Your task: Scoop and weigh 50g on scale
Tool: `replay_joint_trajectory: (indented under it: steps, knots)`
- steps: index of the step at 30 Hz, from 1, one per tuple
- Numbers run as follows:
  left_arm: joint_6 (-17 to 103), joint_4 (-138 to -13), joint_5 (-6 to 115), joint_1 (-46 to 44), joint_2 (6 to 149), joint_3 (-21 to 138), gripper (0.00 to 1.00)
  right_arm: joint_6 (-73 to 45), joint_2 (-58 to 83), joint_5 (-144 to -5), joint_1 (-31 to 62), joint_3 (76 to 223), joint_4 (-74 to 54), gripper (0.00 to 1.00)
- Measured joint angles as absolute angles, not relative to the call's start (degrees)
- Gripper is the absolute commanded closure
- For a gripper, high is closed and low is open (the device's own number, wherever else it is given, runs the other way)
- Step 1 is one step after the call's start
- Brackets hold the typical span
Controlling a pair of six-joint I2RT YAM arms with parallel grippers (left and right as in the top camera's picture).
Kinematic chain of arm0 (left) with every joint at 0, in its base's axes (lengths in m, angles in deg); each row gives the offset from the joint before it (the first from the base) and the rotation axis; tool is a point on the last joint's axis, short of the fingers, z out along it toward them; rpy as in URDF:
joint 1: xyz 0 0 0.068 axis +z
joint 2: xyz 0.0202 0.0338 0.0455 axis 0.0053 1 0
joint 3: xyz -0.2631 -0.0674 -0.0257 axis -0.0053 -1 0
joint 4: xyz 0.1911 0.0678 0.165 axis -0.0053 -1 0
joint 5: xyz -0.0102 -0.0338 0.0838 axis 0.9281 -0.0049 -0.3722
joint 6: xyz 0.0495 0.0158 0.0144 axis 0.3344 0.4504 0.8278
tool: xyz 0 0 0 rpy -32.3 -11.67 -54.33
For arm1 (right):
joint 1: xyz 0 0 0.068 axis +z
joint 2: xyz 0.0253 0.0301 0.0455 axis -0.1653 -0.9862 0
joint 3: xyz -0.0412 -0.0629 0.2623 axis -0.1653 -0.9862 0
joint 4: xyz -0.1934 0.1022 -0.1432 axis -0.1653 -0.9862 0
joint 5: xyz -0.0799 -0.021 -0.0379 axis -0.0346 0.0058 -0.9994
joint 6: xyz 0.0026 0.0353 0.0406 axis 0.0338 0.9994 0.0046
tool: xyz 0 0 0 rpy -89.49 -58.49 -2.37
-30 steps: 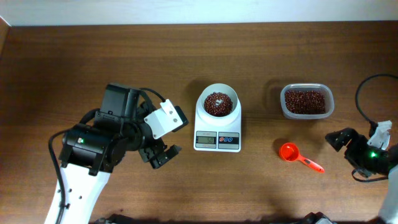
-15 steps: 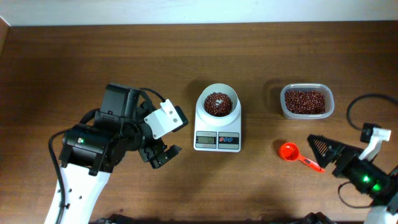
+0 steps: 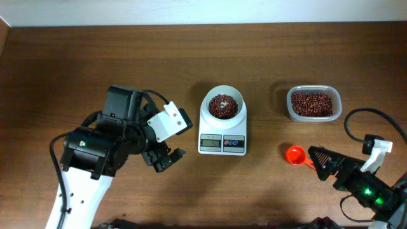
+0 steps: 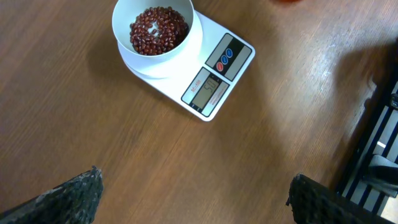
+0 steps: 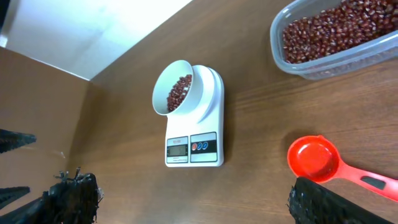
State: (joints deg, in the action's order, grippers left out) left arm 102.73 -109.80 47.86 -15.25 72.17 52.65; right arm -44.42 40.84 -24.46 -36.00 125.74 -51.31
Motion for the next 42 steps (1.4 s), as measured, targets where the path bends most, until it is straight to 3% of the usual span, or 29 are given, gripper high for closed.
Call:
replay_joint_trajectory:
  steps: [23,36,42]
  knots:
    - [102.7,-109.8,47.8,-15.2,72.2,52.7,0.01,-44.7,42.0,-40.6,-36.0,125.7,-57.5,0.01]
    - [102.7,-109.8,47.8,-15.2,72.1,52.7,0.01,-46.2,74.0,-42.5,-36.0,126.1,-61.4,0.01]
    - [102.7,-109.8,47.8,-15.2,72.1,52.7,0.01,-46.0,78.6,-42.6,-36.0,126.1,-57.8,0.01]
